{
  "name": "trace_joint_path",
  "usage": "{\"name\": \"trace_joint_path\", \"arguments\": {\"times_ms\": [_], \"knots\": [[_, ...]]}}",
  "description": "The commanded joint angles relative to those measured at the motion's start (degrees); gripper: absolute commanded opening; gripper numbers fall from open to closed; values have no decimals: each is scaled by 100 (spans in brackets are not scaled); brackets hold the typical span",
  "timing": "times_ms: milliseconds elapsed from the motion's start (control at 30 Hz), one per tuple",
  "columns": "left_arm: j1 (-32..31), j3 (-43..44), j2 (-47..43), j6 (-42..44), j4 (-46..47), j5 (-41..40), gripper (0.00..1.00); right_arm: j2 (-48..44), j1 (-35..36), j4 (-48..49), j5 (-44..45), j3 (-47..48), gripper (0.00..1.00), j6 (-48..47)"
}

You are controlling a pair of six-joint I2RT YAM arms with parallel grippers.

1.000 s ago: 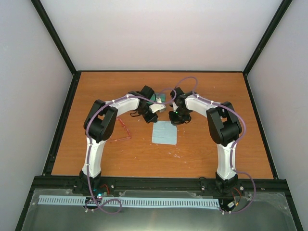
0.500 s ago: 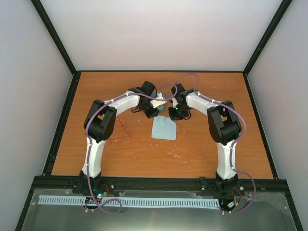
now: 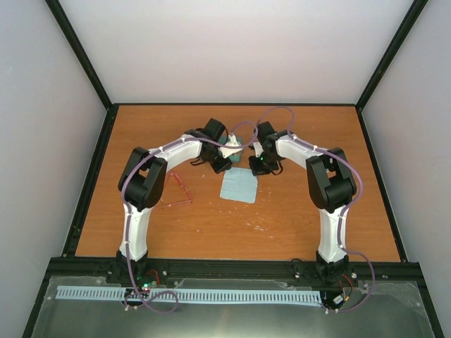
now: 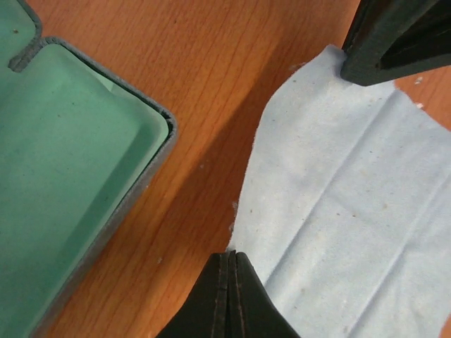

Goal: Organize the sunglasses
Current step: Fold the glasses cleaning cloth at the center of the board.

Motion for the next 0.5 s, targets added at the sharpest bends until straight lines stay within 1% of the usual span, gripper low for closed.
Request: {"name": "trace_joint_path", "arguments": {"times_ms": [0, 267, 467], "knots": [[25, -204, -542, -177, 345, 262, 0, -411, 0, 213, -135, -260, 3, -263], [16, -489, -784, -123, 372, 485, 0, -743, 73, 454, -328, -709, 3, -337], [8, -837, -857, 19, 418, 442, 0, -849, 168, 470, -442, -894, 3, -427]]}}
